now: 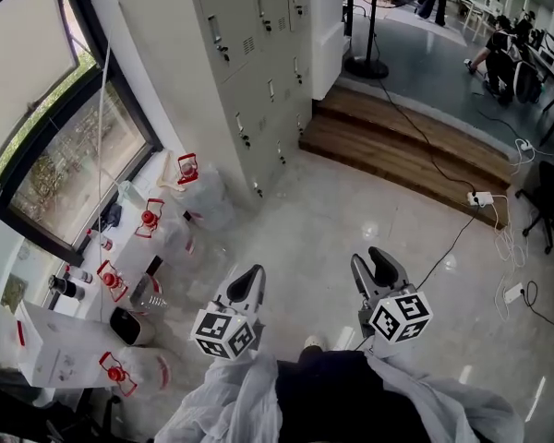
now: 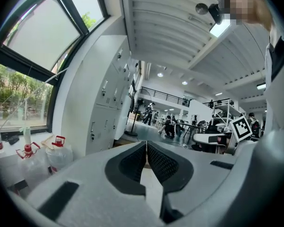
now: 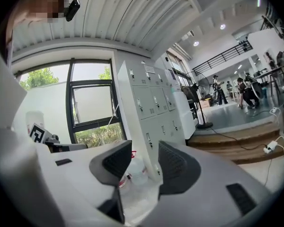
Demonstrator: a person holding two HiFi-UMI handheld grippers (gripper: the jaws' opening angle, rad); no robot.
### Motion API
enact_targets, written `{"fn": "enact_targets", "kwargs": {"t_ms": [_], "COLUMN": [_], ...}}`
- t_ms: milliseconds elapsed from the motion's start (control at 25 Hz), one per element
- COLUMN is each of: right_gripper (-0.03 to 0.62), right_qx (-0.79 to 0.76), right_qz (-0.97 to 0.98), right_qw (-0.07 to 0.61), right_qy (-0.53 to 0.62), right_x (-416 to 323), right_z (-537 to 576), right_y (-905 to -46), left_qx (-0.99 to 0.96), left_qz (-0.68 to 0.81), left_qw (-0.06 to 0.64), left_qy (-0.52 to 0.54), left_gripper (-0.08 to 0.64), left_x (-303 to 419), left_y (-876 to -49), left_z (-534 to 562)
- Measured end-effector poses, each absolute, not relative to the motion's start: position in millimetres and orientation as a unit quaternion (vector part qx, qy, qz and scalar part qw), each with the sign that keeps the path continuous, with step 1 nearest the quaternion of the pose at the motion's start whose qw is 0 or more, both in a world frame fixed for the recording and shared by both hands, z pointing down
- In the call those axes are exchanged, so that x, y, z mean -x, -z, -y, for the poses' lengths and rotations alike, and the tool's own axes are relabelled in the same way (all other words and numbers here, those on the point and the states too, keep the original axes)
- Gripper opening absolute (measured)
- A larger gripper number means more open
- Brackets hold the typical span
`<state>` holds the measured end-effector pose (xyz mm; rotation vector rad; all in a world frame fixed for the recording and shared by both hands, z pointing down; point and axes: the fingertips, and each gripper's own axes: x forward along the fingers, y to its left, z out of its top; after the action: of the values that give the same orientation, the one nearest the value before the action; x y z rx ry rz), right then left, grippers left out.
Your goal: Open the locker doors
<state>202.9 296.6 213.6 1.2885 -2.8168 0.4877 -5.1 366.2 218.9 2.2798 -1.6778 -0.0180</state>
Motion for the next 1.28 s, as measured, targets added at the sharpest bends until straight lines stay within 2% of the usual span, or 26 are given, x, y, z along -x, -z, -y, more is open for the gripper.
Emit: {"fn": "enact_targets", "kwargs": {"t_ms": [680,1280], "right_gripper": [0.158,0.158], "right_qx": [-0.411,-0.415], "right_qz": [0.894,0.89], "right_qw": [0.004,0.007], "right_qy": [-0.178,-0.187], "right_x": [-220,-201], "right_z": [-263,-158], "right_y": [-228,-230], "left_qx": [-0.797,-0.792], "left_qz": [0.58,0.583], "left_qw": [0.172,0.18], "left_qy": [-0.004,0.01], "left_gripper": [0.011,0.011], "left_x": [-19,3], "left_y": [-231,-227], "left_z": [-329,-214]}}
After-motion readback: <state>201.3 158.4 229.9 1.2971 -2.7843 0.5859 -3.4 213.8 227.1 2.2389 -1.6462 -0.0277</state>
